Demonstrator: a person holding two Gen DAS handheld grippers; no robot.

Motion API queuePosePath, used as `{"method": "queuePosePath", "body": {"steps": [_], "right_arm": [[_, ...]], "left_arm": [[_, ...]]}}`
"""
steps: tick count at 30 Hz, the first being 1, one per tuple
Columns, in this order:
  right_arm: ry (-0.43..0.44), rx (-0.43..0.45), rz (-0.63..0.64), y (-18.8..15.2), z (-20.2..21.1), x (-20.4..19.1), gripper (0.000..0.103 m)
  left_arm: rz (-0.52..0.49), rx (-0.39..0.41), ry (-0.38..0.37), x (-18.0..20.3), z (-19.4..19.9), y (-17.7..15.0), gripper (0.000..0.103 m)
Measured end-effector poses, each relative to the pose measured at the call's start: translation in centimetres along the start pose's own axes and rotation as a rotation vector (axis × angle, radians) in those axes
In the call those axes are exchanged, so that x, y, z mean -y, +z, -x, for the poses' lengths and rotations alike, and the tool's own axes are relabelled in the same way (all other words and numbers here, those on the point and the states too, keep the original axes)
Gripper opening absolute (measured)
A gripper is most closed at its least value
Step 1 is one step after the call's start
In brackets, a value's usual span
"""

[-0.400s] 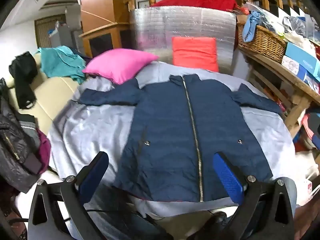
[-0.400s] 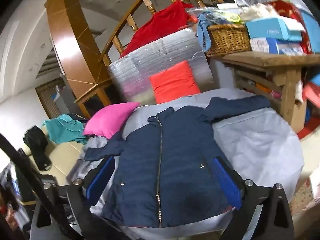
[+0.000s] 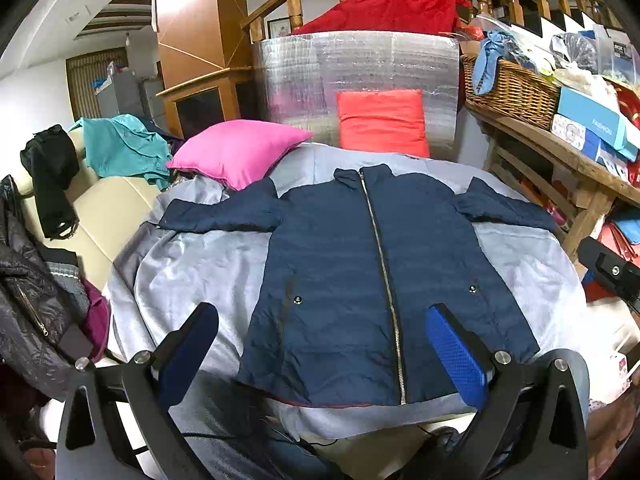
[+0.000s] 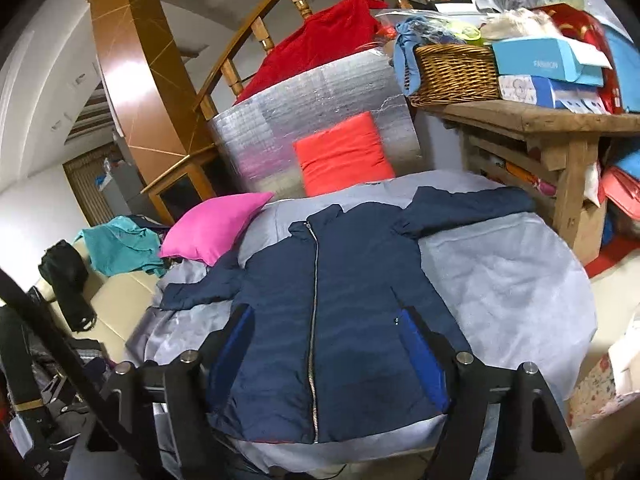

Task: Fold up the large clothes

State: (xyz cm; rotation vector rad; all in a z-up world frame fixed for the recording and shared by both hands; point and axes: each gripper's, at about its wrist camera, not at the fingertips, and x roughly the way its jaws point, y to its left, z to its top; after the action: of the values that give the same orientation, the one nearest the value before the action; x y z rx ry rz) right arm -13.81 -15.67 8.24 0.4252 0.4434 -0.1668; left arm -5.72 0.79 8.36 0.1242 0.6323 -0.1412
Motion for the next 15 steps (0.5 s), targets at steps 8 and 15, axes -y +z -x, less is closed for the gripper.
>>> {"method": "queuePosePath", "body": {"steps": [8, 15], "right_arm": [[-0.014, 0.087, -0.013, 0.6, 1.2, -0.4, 0.093], [-0.018, 0.053, -0.031, 1.2, 2.6, -0.5, 0.095]], "left_arm": [[0.012, 0.022, -0.020, 0.1, 1.8, 0.7, 0.103], [0.004, 0.034, -0.021, 0.7, 3.1, 0.4, 0.103]]}}
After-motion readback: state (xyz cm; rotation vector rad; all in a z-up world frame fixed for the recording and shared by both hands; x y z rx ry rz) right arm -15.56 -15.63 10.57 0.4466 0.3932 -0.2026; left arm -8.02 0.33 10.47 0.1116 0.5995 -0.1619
